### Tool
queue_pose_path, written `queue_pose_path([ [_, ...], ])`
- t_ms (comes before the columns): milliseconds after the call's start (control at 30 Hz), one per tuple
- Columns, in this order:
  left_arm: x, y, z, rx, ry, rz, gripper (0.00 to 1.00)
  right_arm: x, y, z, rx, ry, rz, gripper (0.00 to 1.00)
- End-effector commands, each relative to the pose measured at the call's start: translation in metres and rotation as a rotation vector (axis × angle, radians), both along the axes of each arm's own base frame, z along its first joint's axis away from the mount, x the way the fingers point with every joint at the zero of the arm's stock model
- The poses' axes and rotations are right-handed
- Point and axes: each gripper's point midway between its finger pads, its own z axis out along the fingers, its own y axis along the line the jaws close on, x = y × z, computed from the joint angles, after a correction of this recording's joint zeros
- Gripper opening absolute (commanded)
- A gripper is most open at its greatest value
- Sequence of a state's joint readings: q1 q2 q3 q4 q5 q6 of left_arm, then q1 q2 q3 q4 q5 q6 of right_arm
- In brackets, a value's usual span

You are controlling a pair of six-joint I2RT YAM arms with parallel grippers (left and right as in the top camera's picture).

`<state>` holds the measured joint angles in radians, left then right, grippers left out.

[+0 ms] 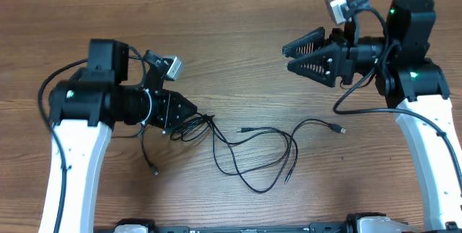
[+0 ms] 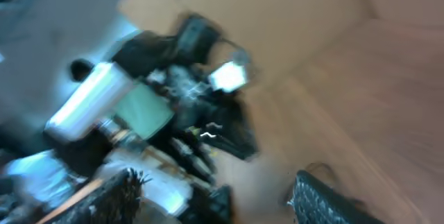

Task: Untangle cables

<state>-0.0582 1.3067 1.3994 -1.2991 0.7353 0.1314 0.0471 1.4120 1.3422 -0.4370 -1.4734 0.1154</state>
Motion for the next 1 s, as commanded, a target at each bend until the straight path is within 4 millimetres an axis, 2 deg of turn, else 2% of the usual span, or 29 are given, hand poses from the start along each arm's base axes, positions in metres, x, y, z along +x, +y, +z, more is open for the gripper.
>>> queue_pose_path([
  [0,-0.014,-0.004,0.036,-0.06,-0.123,0.0,0.19,0.039,-0.008,-0.04,-0.252,-0.215,-0.261,0.69],
  [67,-0.021,-0.003,0.05,-0.062,-0.191,0.002,0.21,0.054,-0.022,-0.087,-0.525,-0.218,-0.389,0.7],
  [133,-0.027,-0.003,0.06,-0.064,-0.235,0.008,0.26,0.056,-0.035,-0.119,-0.745,-0.224,-0.439,0.86],
  [167,-0.029,-0.001,0.064,-0.063,-0.248,0.025,0.29,0.056,-0.034,-0.125,-0.798,-0.239,-0.446,0.92],
  [267,-0.029,0.004,0.069,-0.062,-0.238,0.101,0.32,0.049,-0.011,-0.121,-0.776,-0.27,-0.403,1.0],
  [433,-0.033,0.005,0.07,-0.126,-0.106,0.23,0.32,0.025,0.022,-0.135,-0.825,-0.351,-0.248,1.0],
  [667,-0.033,0.005,0.07,-0.204,0.058,0.38,0.31,0.01,0.056,-0.155,-0.901,-0.469,-0.12,1.0],
  [800,-0.034,0.005,0.07,-0.206,0.062,0.382,0.32,0.011,0.092,-0.16,-0.849,-0.56,-0.059,1.0],
  [967,-0.034,0.005,0.07,-0.206,0.062,0.382,0.34,0.029,0.126,-0.175,-0.791,-0.62,-0.042,1.0],
])
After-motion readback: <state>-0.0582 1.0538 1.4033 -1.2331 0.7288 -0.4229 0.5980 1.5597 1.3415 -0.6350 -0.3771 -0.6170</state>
